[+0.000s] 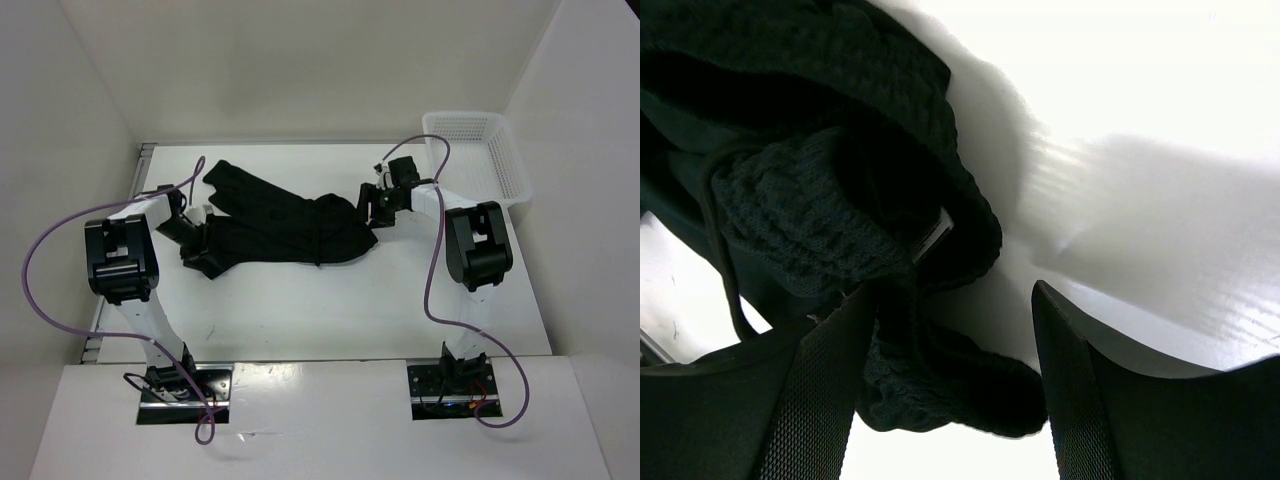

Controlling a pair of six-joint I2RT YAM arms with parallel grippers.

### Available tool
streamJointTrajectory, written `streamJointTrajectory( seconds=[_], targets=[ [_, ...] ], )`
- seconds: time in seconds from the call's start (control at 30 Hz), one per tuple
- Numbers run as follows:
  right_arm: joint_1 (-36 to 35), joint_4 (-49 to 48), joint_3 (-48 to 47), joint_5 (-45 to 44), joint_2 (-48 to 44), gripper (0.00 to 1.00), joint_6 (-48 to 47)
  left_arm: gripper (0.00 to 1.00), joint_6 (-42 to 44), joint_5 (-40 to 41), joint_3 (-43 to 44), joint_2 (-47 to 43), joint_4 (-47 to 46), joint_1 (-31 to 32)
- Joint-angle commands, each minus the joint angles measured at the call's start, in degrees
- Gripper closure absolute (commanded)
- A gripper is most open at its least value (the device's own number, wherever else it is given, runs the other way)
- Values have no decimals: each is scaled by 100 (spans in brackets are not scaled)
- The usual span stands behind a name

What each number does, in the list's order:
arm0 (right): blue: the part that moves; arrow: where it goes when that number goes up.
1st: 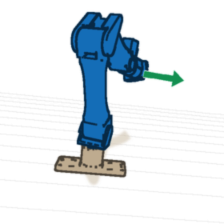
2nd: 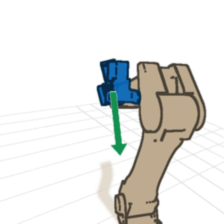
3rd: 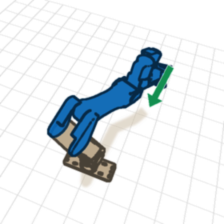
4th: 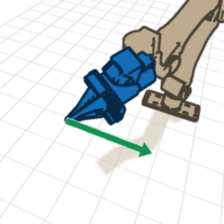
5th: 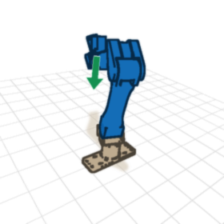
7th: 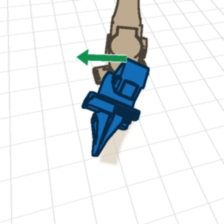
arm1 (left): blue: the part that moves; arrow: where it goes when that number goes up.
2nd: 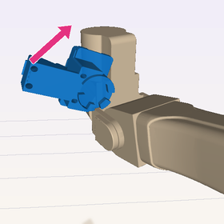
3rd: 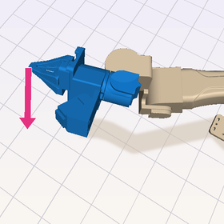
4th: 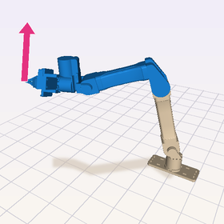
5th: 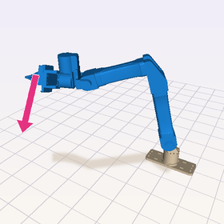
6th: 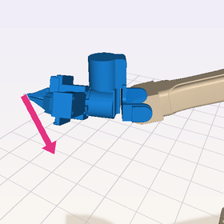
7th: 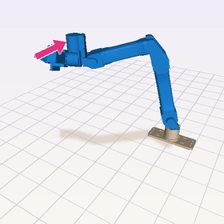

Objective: Fold and stack the shorts
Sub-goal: Flatten the shorts out

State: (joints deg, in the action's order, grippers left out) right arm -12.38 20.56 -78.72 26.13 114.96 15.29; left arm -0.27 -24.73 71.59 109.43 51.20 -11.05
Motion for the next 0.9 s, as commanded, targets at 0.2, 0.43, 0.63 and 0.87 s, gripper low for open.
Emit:
streamJointTrajectory(
  seconds=[0.2, 0.43, 0.63, 0.87],
  targets=[
    [-10, -184, 199, 41, -395, 31, -96, 47, 27, -163, 110, -35, -479, 24],
    [-10, 0, 251, -152, -448, 34, -219, 92, 27, -295, 109, 17, -532, 24],
    [43, 150, 672, -258, -904, 28, -395, 100, 27, -357, 109, -728, -287, -46],
    [43, 150, 1192, -152, -1606, 28, -395, 100, 27, -304, 224, -1064, 346, -46]
  ],
)
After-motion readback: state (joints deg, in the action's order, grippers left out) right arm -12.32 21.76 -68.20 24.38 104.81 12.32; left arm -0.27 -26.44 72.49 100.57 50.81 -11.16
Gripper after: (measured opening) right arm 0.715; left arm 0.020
